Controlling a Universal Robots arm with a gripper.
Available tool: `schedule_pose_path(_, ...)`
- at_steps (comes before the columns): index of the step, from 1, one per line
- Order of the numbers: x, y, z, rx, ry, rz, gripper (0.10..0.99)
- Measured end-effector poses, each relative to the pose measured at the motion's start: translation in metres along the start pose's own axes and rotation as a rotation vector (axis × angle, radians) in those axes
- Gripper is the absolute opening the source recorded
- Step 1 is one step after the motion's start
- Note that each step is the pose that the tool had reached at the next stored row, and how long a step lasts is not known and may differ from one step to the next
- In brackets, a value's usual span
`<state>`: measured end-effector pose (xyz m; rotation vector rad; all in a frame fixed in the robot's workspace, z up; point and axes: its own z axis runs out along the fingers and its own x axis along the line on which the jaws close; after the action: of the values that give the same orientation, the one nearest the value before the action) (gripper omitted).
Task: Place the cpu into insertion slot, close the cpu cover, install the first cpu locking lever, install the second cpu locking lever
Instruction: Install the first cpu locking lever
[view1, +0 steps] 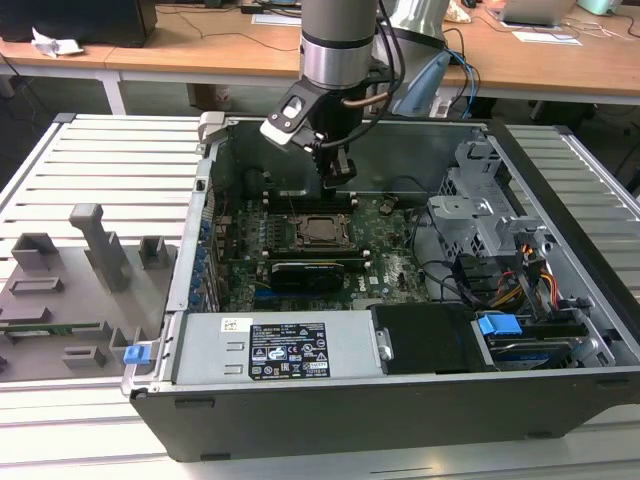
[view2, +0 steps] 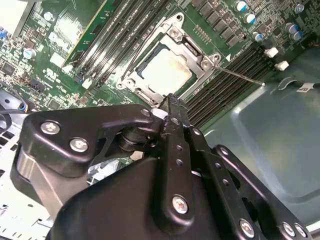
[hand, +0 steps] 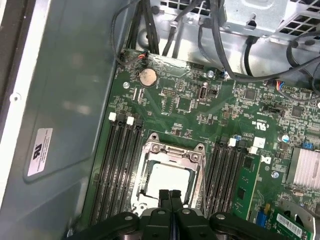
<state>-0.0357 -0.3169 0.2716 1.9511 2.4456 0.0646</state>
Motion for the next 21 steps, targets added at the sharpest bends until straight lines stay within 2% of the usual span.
schedule_pose_path(21, 0.0, 0.0, 0.0, 0.002, 0.0042, -0.104, 0.106)
